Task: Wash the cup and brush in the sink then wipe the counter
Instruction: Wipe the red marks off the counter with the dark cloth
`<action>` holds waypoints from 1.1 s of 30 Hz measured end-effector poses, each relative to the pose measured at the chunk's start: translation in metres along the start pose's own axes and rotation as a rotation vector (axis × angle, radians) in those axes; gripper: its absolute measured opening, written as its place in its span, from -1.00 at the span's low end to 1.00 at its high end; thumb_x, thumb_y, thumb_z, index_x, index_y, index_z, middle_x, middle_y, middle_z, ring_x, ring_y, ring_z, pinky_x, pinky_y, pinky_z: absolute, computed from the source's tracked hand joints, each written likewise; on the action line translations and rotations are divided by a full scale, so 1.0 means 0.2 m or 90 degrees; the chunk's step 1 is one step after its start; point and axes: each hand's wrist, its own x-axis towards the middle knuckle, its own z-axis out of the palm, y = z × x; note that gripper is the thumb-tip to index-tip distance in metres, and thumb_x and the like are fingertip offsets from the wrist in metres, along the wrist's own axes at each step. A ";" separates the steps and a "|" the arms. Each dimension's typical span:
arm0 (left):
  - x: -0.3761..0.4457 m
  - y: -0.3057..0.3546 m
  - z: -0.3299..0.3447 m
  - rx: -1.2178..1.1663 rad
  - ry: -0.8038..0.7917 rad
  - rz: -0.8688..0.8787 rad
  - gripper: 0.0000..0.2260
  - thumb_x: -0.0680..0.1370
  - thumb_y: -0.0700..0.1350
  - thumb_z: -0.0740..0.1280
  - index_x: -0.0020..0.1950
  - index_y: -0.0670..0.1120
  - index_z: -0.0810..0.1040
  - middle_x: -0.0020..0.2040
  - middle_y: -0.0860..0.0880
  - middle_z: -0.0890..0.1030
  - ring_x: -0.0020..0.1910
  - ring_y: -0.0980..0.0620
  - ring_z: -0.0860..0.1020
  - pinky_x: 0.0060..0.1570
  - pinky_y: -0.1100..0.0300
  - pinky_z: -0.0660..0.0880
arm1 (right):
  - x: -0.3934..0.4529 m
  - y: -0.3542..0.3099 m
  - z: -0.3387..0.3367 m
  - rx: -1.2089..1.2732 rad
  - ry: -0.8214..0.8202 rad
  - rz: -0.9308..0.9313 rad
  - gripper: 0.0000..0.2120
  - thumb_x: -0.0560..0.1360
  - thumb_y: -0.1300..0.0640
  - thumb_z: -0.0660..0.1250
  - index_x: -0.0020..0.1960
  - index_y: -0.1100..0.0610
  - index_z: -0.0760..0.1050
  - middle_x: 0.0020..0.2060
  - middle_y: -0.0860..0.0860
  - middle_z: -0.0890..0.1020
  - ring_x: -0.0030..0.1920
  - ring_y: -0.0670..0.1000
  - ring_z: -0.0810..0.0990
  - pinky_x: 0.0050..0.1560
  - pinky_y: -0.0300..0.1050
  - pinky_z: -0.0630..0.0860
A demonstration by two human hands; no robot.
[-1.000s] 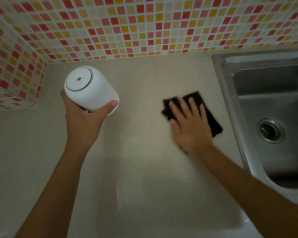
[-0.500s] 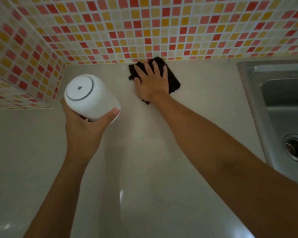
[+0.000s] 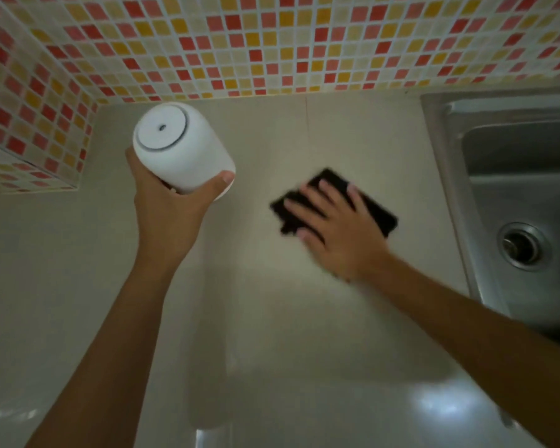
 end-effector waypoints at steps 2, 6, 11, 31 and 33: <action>-0.03 -0.01 0.01 0.000 -0.006 0.006 -0.17 0.29 -0.02 0.60 0.42 0.02 0.20 0.22 0.24 0.46 0.19 0.34 0.48 0.17 0.31 0.46 | 0.27 0.20 -0.04 0.004 -0.006 0.124 -0.52 0.59 -0.18 -0.07 0.50 -0.18 0.12 0.51 -0.07 0.22 0.52 0.07 0.10 0.46 0.19 -0.04; -0.12 0.00 0.05 -0.001 -0.018 0.002 -0.17 0.28 -0.01 0.60 0.40 0.04 0.18 0.25 0.19 0.46 0.21 0.30 0.47 0.20 0.27 0.46 | 0.29 0.17 -0.02 0.029 0.009 0.195 -0.50 0.62 -0.16 -0.11 0.54 -0.13 0.02 0.54 -0.03 0.09 0.54 0.10 -0.03 0.48 0.15 -0.18; -0.19 0.03 0.14 -0.008 -0.039 -0.020 -0.13 0.26 0.00 0.61 0.43 0.01 0.18 0.24 0.23 0.45 0.19 0.34 0.47 0.22 0.26 0.45 | -0.73 -0.40 0.03 0.029 -0.020 -0.034 -0.47 0.56 -0.13 0.10 0.51 -0.13 0.14 0.52 -0.01 0.19 0.52 0.15 0.10 0.44 0.25 0.06; -0.55 0.13 0.48 0.006 -0.160 -0.032 -0.13 0.25 0.01 0.61 0.41 0.09 0.18 0.29 0.16 0.44 0.21 0.21 0.48 0.20 0.19 0.49 | -0.28 0.37 -0.06 0.061 0.060 0.291 -0.53 0.65 0.01 -0.03 0.53 0.09 0.12 0.52 0.11 0.17 0.52 0.15 0.07 0.49 0.09 -0.07; -0.56 0.13 0.48 0.002 -0.163 -0.032 -0.14 0.25 0.00 0.62 0.40 0.10 0.18 0.28 0.18 0.43 0.21 0.23 0.47 0.20 0.23 0.48 | -0.50 0.29 -0.05 0.071 0.076 0.269 -0.54 0.63 0.03 0.01 0.51 0.10 0.19 0.50 0.12 0.23 0.50 0.16 0.13 0.49 0.11 0.01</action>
